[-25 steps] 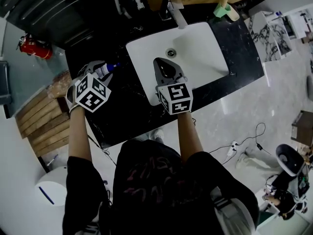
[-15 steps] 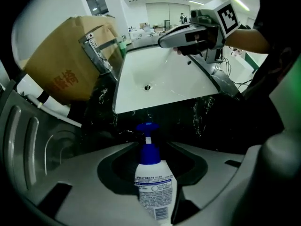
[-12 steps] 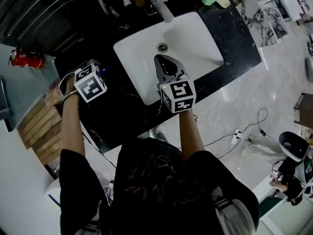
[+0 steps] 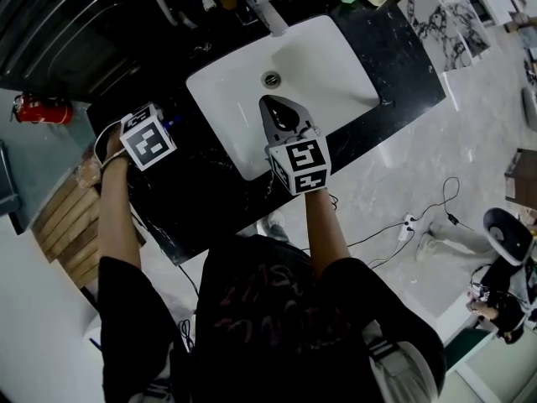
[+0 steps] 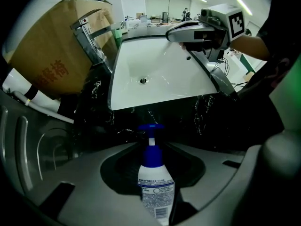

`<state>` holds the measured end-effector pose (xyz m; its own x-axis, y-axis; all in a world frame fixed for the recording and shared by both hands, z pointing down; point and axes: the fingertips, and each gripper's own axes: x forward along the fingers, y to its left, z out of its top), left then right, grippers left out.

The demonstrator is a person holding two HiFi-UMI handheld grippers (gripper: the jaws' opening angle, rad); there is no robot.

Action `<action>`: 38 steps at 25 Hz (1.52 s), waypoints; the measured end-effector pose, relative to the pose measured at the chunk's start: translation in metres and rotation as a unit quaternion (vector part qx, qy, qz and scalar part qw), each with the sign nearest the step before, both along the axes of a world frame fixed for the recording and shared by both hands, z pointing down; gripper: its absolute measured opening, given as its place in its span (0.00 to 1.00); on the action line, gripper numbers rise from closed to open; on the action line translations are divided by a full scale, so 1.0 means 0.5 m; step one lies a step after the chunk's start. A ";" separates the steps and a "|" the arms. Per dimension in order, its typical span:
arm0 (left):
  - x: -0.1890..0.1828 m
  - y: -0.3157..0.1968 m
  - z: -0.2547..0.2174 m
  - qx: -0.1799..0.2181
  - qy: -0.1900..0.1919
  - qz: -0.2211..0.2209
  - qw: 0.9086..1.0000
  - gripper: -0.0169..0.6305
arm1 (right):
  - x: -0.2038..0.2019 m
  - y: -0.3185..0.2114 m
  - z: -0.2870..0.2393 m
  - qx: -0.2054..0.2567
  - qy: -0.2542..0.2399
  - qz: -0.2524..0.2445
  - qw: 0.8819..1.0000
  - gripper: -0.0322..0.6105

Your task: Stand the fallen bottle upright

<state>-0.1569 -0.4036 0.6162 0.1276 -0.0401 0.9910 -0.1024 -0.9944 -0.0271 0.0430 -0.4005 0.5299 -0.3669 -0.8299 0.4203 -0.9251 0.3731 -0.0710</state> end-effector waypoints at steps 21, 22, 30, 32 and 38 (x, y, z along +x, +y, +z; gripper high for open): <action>-0.034 -0.017 -0.177 0.122 0.211 -0.157 0.957 0.24 | -0.036 0.026 -0.056 0.024 0.005 -0.034 0.999 0.07; -0.045 -0.016 -0.187 0.130 0.223 -0.170 0.951 0.24 | -0.041 0.027 -0.059 0.025 0.005 -0.036 0.999 0.07; -0.146 0.001 -0.253 0.204 0.321 -0.270 0.884 0.23 | -0.093 0.036 -0.071 0.031 0.011 -0.068 0.997 0.07; -0.177 0.015 -0.265 0.227 0.344 -0.295 0.862 0.23 | -0.111 0.039 -0.073 0.031 0.013 -0.079 0.996 0.07; -0.249 0.057 -0.272 0.258 0.381 -0.348 0.817 0.23 | -0.158 0.049 -0.072 0.032 0.015 -0.104 0.994 0.07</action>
<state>-0.2816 -0.3752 0.4802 0.4673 -0.7525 0.4641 -0.8209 -0.5642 -0.0884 -0.0361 -0.3761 0.4940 -0.5220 -0.7624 0.3824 -0.8286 0.5597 -0.0152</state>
